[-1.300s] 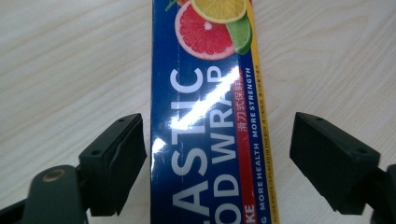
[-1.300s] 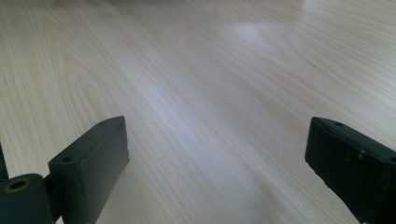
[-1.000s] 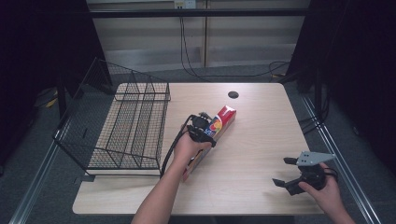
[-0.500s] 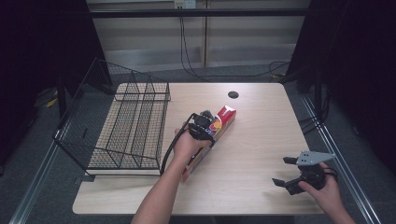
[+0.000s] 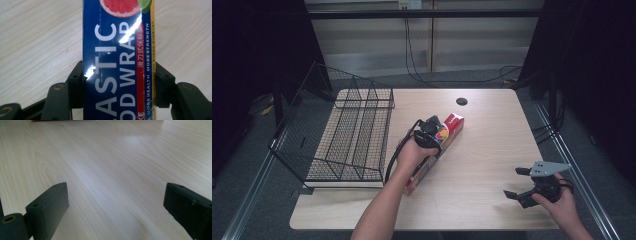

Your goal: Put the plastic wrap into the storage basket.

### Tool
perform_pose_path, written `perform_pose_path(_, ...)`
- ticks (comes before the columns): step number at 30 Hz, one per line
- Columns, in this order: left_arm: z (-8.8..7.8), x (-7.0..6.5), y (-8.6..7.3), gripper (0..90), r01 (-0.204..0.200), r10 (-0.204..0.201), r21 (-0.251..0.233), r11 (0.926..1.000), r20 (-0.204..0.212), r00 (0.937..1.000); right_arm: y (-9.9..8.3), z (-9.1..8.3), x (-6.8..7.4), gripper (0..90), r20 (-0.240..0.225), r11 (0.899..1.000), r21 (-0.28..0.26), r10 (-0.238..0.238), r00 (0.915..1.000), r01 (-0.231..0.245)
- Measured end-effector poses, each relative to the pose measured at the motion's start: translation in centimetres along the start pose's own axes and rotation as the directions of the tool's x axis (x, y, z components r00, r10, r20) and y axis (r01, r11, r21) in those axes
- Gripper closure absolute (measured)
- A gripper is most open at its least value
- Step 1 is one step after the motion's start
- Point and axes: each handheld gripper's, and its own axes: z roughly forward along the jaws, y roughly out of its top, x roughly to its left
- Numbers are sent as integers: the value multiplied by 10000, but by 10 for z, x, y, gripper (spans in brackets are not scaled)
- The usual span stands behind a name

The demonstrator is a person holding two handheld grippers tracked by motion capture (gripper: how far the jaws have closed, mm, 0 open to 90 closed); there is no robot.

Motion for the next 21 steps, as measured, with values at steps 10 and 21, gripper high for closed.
perform_pose_path(10,-14,2,0,421,131,-135,272,9995,150,9998,1,2,0,54,36,9999,-8,-152,9999,152)
perform_pose_path(21,-40,4,2,426,107,-110,374,9992,94,9999,2,1,-1,51,74,9998,-144,-107,9999,108)
